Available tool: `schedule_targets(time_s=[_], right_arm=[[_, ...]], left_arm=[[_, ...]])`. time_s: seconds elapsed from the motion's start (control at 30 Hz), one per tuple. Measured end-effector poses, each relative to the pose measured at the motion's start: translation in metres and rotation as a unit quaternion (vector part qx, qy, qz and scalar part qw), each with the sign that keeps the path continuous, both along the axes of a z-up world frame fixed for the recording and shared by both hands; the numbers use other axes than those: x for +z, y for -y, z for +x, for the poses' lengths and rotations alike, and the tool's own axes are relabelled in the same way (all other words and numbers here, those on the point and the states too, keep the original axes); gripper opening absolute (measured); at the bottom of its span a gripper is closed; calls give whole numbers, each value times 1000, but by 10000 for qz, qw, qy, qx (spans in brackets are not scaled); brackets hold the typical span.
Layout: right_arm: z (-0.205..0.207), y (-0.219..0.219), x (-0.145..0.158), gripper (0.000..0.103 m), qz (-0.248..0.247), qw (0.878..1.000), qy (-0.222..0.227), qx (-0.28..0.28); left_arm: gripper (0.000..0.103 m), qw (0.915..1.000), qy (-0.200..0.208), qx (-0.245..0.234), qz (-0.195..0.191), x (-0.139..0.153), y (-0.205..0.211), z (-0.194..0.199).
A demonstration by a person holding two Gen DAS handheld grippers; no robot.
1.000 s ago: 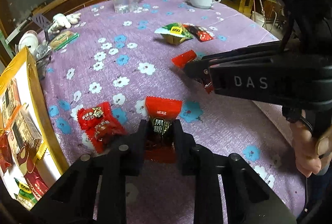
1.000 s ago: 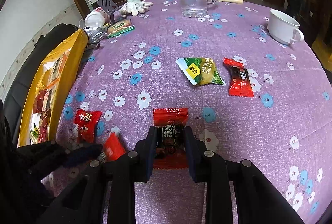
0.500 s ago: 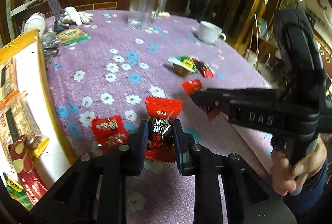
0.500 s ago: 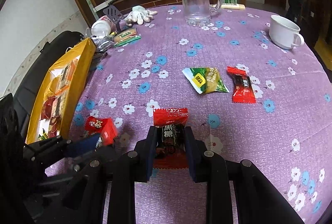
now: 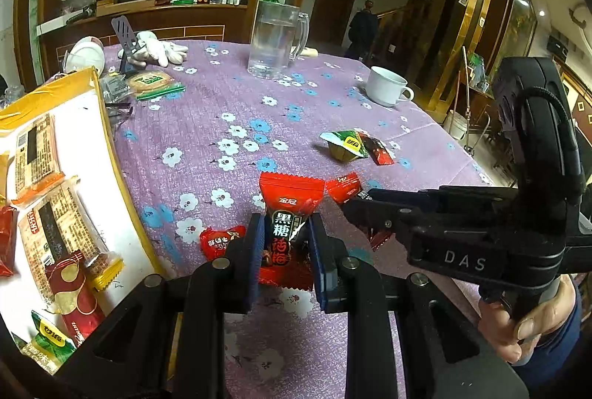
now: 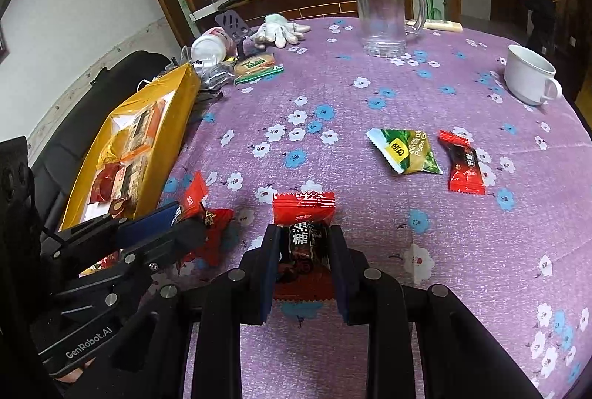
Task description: Organize snacks
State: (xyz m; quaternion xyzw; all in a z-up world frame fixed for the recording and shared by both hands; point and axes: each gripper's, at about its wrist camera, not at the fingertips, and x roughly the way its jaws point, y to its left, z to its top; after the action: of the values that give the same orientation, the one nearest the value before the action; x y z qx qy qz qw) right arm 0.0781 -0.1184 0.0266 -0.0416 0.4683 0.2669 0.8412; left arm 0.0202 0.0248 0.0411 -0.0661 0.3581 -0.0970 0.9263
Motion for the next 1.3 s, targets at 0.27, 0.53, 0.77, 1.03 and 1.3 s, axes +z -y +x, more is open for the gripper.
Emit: schedule_targets(time_s=[0.27,0.53,0.77,1.03,1.3], right_arm=[[-5,-8,-3,27,-349,9992,213,17],[-5,-6,-2,27,-299,9994,198,17],[-7,-6,1,27,-216,9995,211,44],[-7,-7,2,27,-156,9997,192,85],[-10,-9,3,27,-94,9997,157,155]], left_arm=[[20,10000,-17,67,26,-1,-2,0],[20,10000,18,84,37,0,-2,-2],[20,9999,52,88,63,1,-2,-2],[20,9999,81,33,71,2,-1,-4],[20,10000,65,-34,3,3,-1,-4]])
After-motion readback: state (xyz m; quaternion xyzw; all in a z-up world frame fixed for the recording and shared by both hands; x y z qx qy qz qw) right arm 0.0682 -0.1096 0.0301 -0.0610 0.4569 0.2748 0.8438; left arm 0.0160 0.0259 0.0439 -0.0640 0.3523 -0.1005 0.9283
